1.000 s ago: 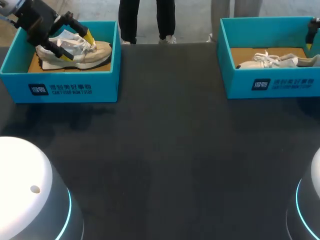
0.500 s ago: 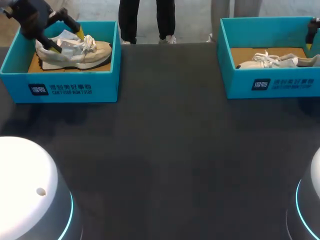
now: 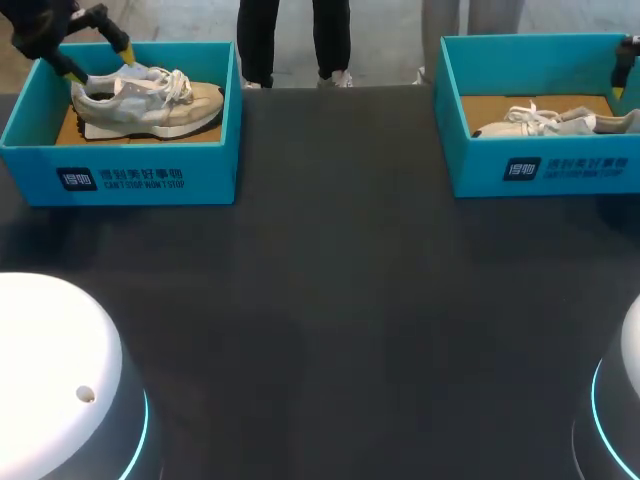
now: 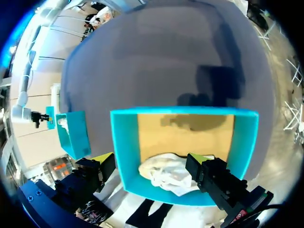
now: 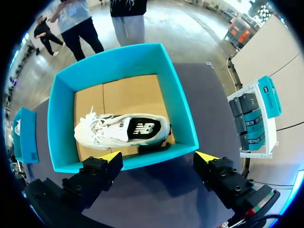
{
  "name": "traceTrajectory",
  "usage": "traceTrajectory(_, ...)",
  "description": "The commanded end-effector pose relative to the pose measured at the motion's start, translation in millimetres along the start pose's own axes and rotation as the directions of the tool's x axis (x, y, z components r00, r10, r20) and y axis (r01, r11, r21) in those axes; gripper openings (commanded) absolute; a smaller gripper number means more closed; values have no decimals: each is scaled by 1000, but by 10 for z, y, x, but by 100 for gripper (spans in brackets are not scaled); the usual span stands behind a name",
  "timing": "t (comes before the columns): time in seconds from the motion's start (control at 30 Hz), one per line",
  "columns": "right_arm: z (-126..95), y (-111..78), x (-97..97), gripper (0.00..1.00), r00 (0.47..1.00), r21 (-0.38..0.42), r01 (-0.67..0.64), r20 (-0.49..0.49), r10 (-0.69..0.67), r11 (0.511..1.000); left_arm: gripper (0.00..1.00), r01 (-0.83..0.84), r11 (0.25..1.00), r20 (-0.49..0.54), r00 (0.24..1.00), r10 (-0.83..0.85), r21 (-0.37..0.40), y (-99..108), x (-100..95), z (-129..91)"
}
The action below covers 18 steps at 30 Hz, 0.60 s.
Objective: Take the shoe out of the shoebox, open the shoe tongue, remove and reinsert the insole, then place the shoe into the shoebox
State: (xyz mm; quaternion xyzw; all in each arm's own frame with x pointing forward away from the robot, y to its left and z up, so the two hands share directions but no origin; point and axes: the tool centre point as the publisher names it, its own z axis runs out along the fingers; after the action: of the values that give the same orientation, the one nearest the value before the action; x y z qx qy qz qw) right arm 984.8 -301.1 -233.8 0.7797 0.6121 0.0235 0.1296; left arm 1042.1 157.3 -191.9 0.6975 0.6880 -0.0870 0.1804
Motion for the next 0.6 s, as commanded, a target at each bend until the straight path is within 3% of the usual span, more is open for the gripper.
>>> traceTrajectory(0.03,1,-8,-3,100,1000,-2,0,-2,0,1000,100,-14,1000,-17,1000,15,26,224,154,7)
traceTrajectory(0.3,1,-8,-3,100,1000,-2,0,-2,0,1000,100,-17,1000,-59,998,18,19,516,538,4)
traceTrajectory(0.6,1,-8,-3,100,1000,-2,0,-2,0,1000,100,-29,996,-130,991,40,89,796,1009,86)
